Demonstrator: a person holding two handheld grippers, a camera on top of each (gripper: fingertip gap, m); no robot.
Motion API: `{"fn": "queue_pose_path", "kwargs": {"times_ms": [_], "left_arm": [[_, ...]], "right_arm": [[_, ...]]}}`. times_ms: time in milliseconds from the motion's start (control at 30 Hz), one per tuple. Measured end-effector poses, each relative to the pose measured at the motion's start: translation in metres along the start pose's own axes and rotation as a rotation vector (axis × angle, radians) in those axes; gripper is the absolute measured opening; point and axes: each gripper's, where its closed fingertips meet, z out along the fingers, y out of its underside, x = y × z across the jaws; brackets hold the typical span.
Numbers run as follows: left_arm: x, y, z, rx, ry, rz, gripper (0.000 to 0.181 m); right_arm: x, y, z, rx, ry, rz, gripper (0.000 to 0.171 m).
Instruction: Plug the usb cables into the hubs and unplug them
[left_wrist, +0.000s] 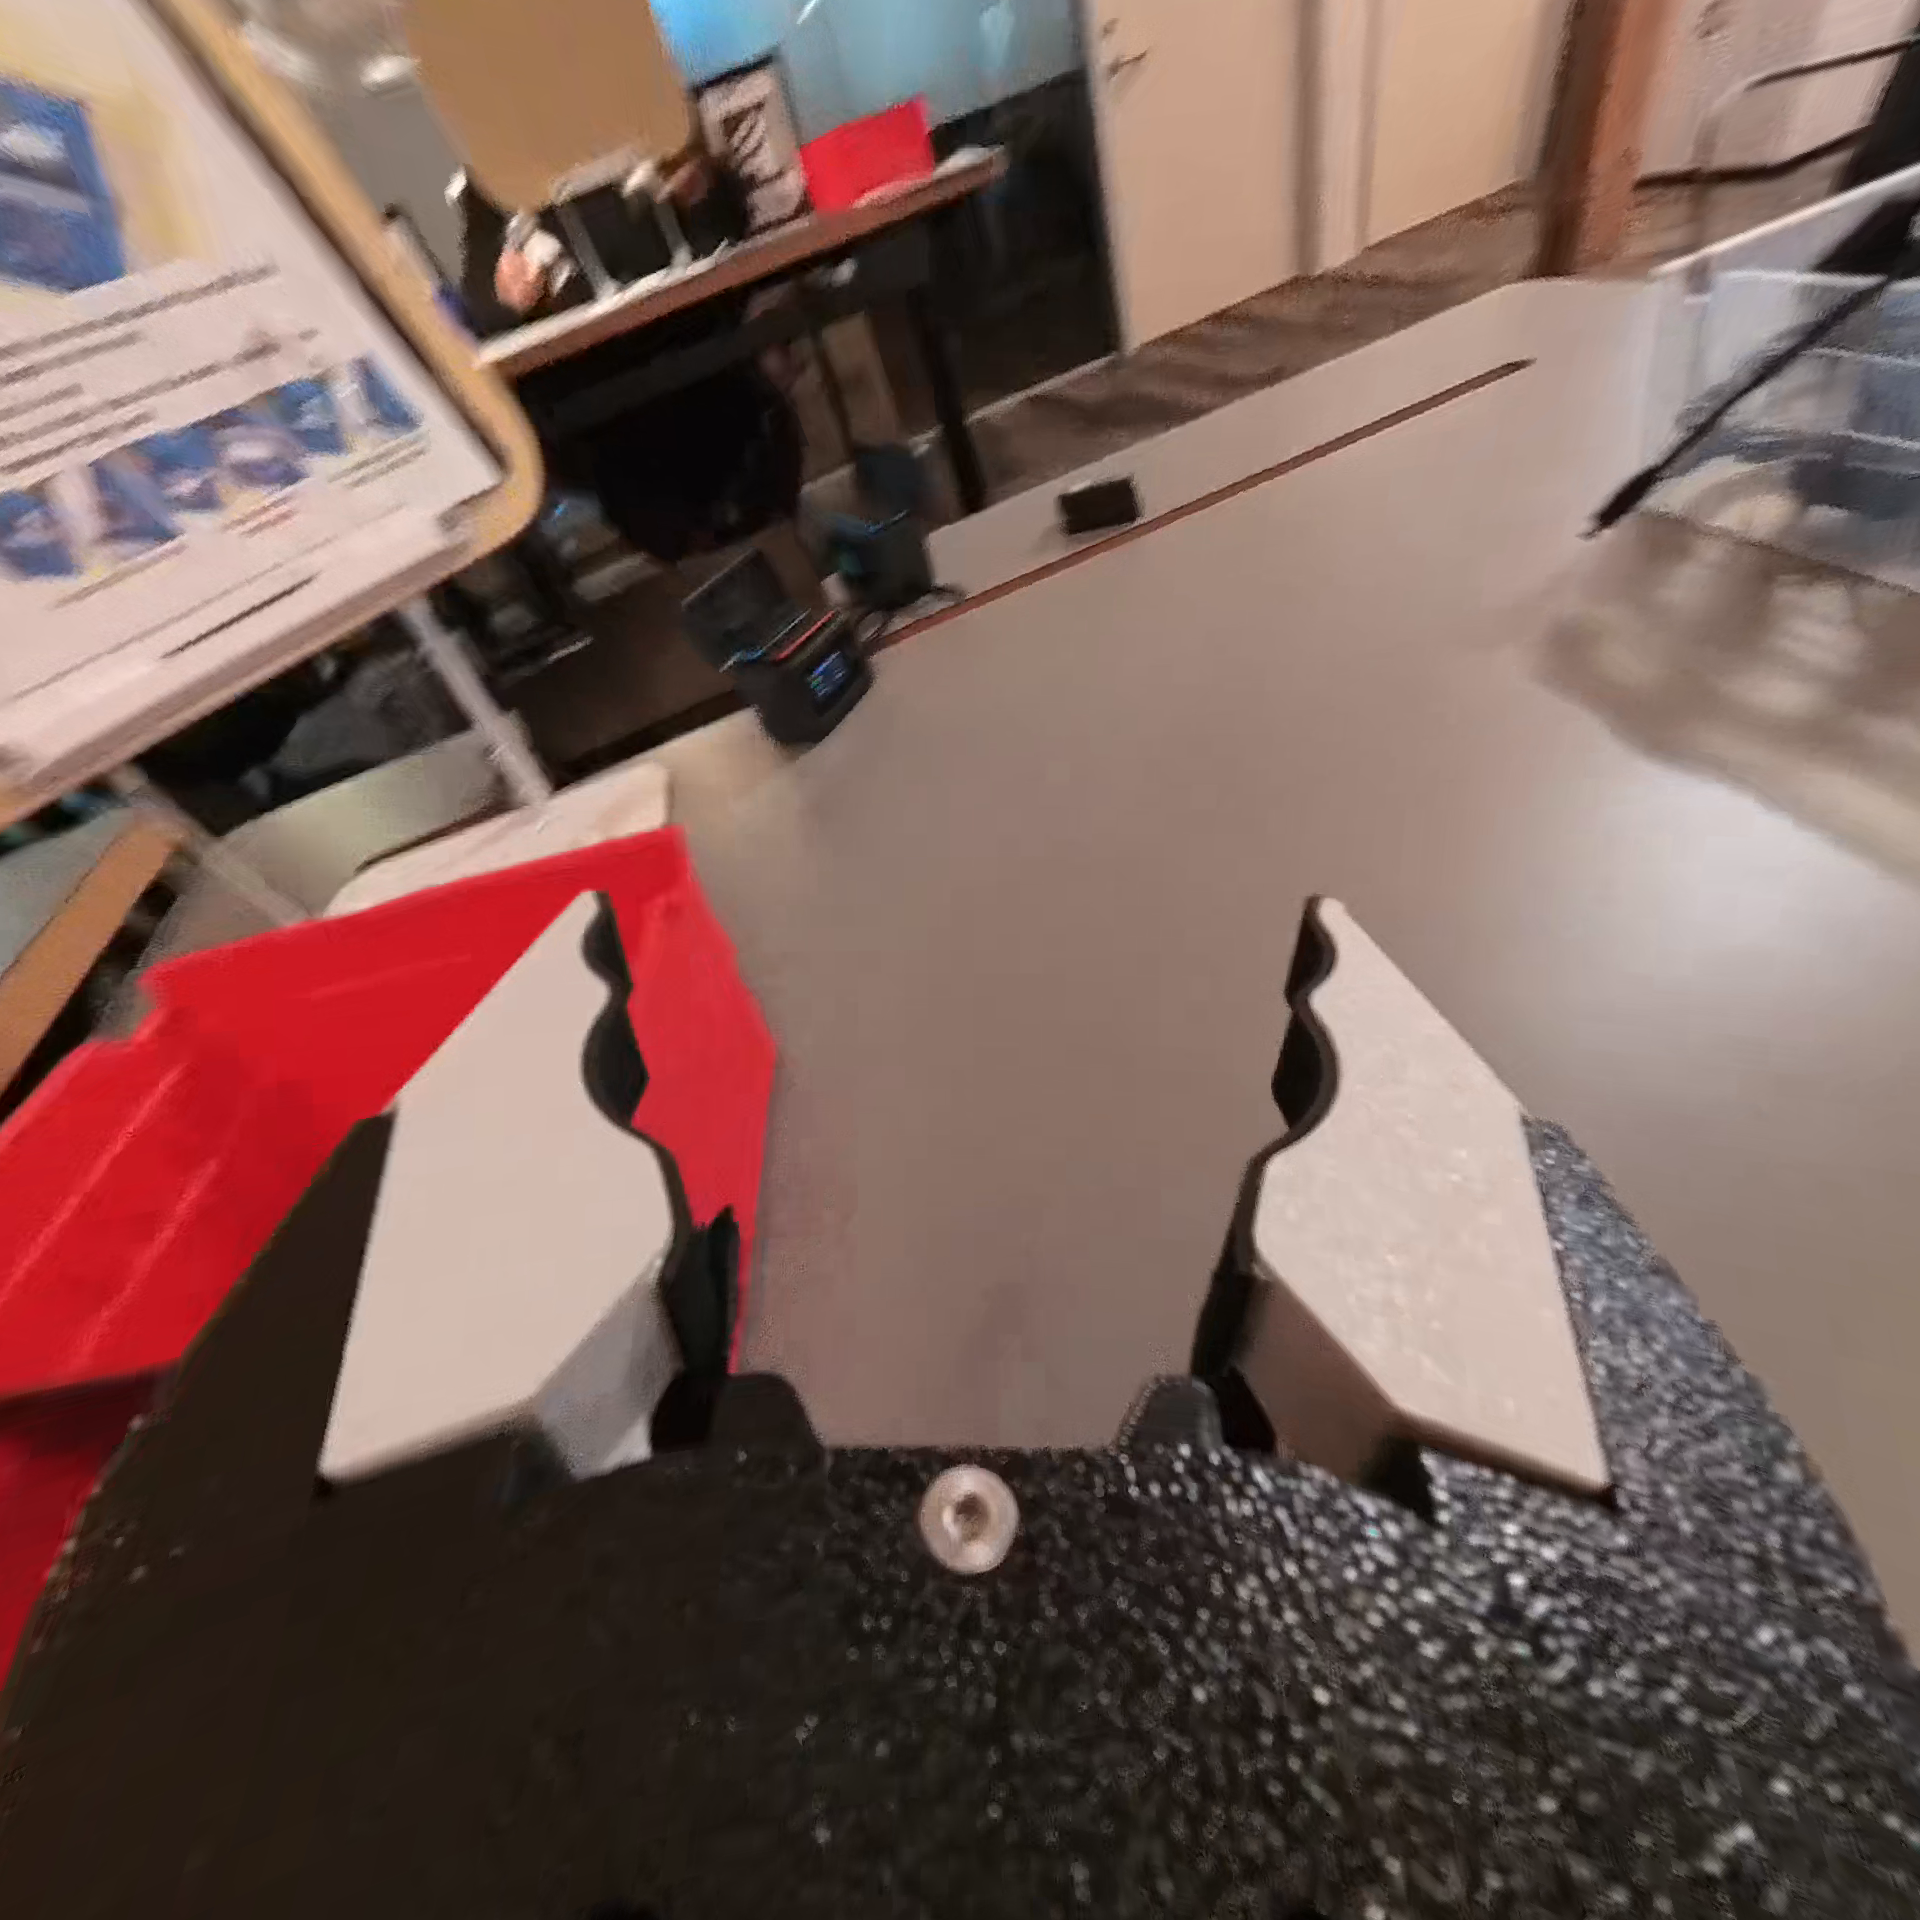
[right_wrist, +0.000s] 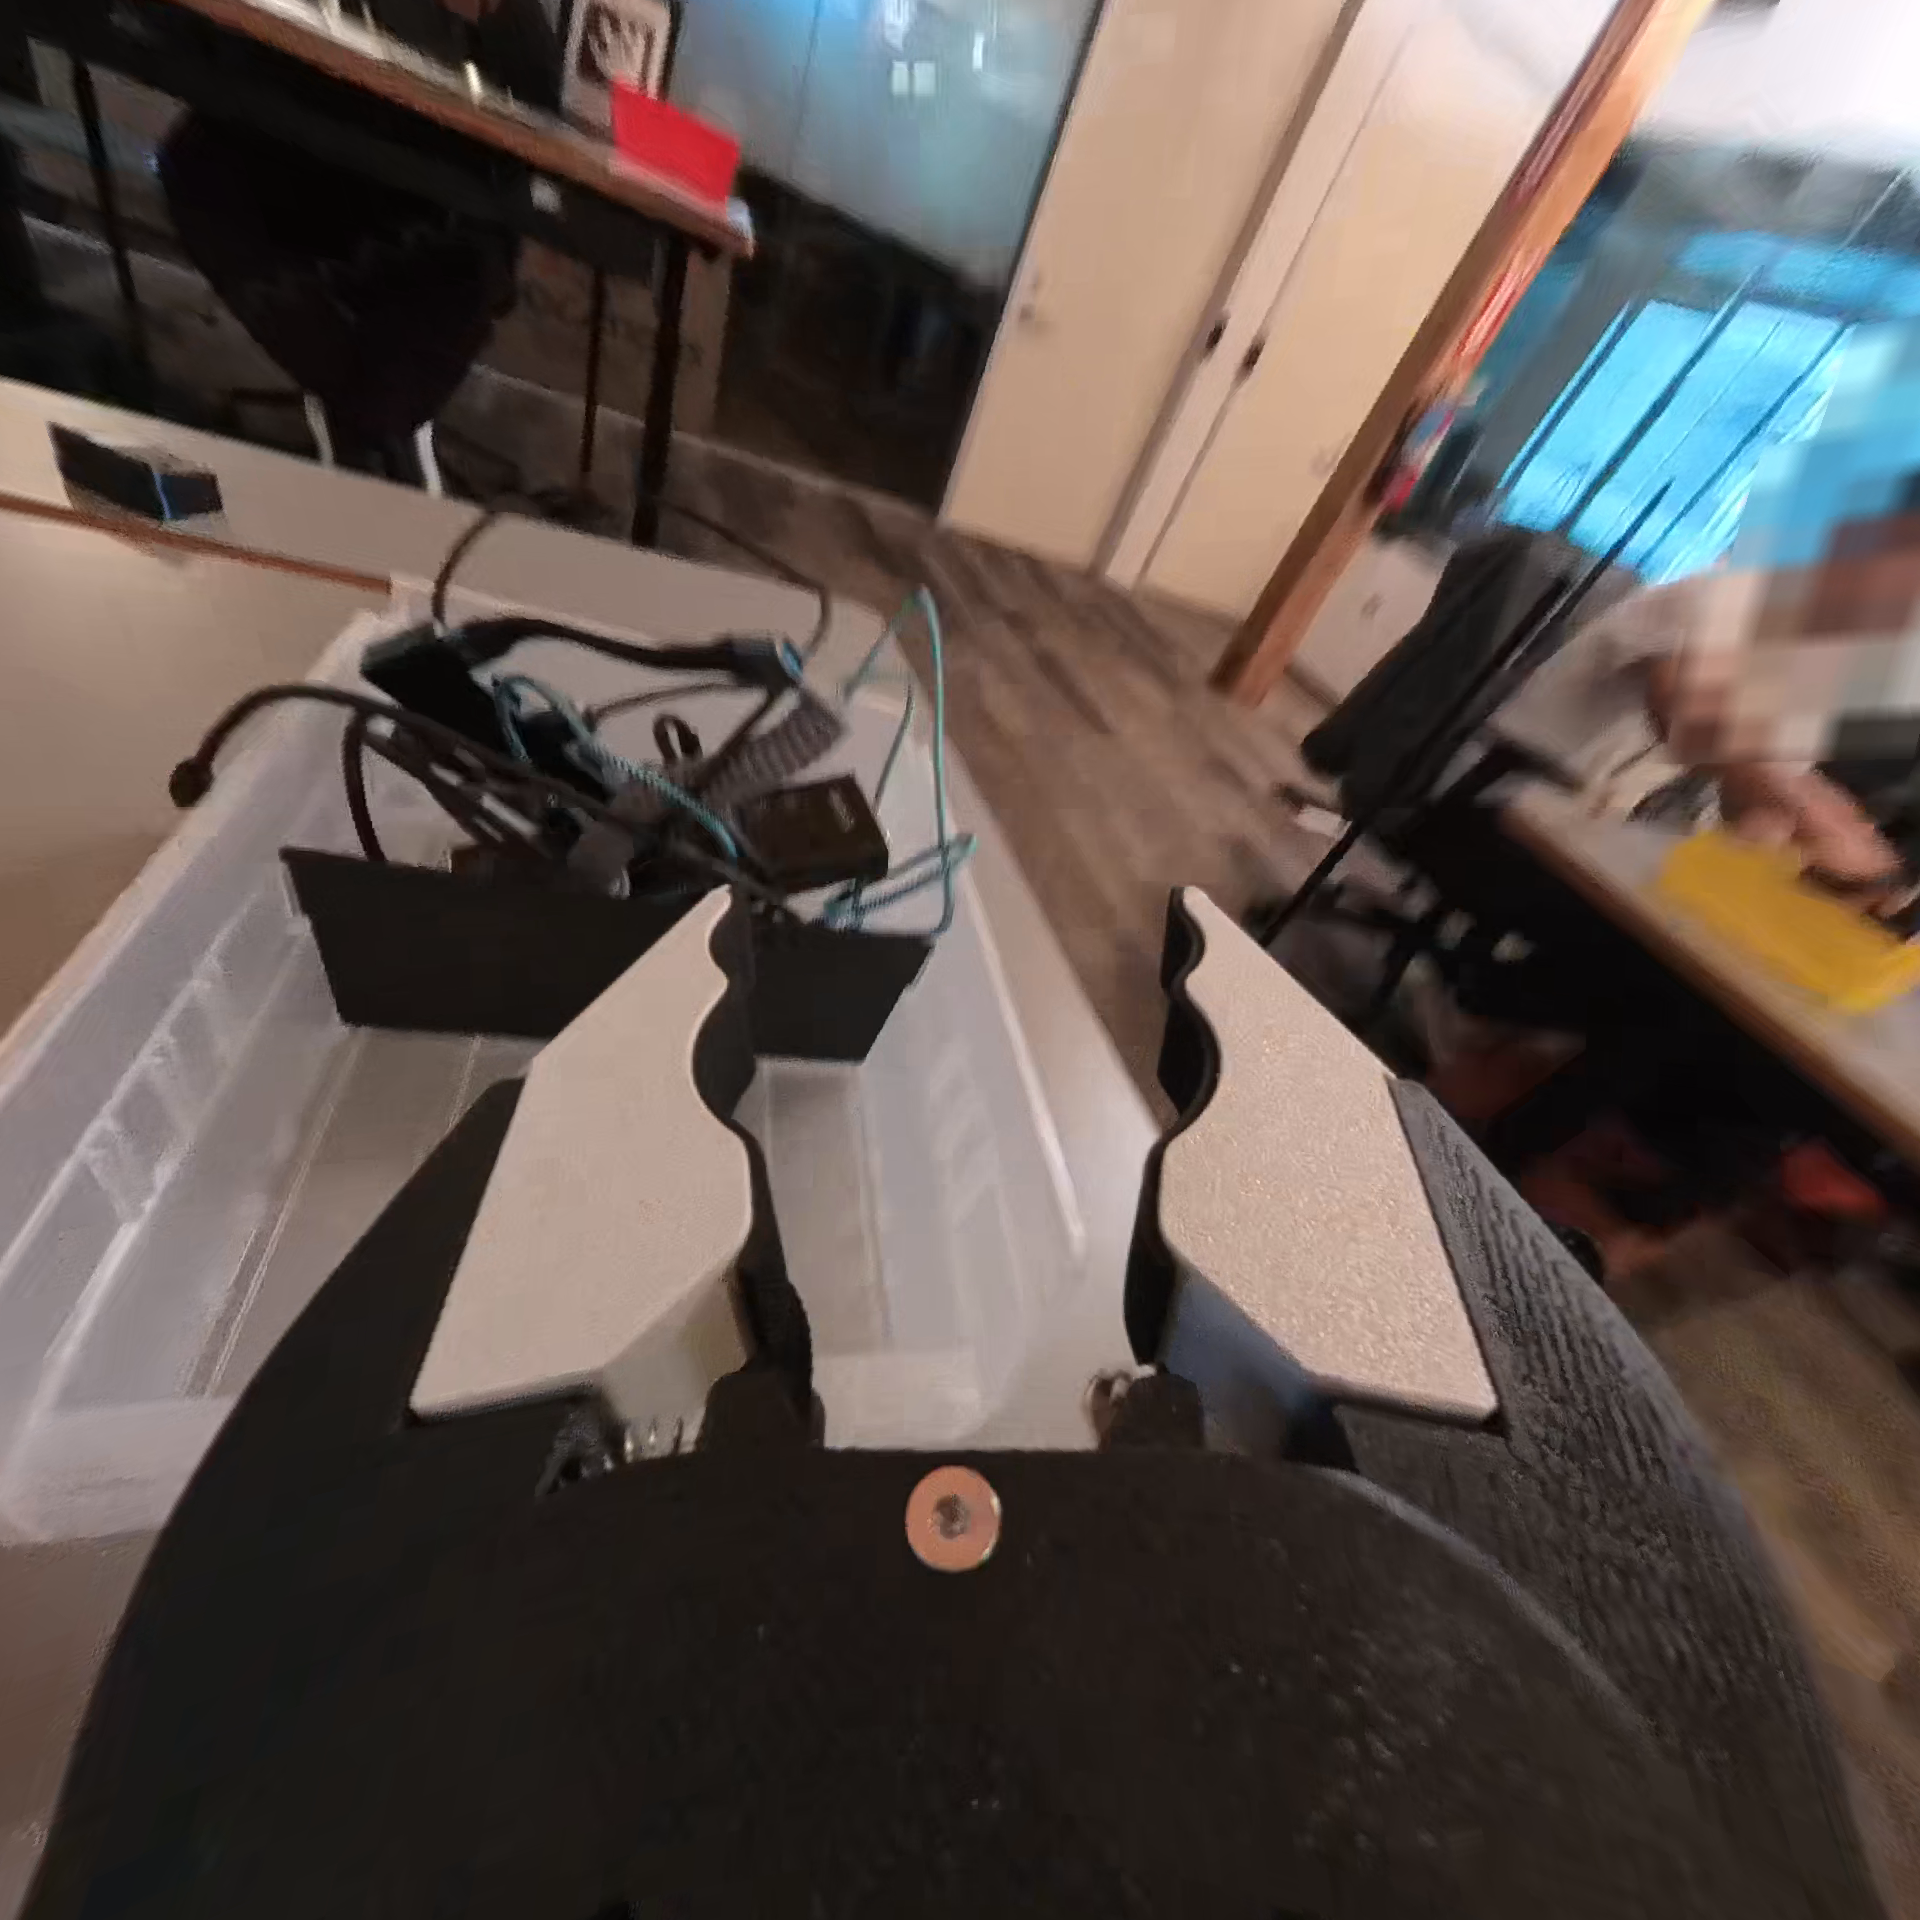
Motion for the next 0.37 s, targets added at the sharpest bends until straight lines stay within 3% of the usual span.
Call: {"fn": "queue_pose_path", "kwargs": {"times_ms": [67, 200, 267, 367], "left_arm": [[-0.027, 0.007, -0.019, -0.077, -0.076, -0.047, 0.139], [-0.069, 0.036, -0.055, -0.235, -0.161, -0.165, 0.146], [-0.076, 0.051, -0.068, -0.285, -0.121, -0.209, 0.127], [-0.074, 0.074, -0.074, -0.334, 0.006, -0.309, 0.097]], "right_arm": [[0.004, 0.028, 0.01, -0.123, -0.017, 0.064, 0.088], [0.011, 0.076, 0.022, -0.311, -0.044, 0.148, 0.105], [0.013, 0.095, 0.028, -0.365, -0.053, 0.203, 0.112], [0.008, 0.122, 0.036, -0.46, -0.107, 0.248, 0.107]]}}
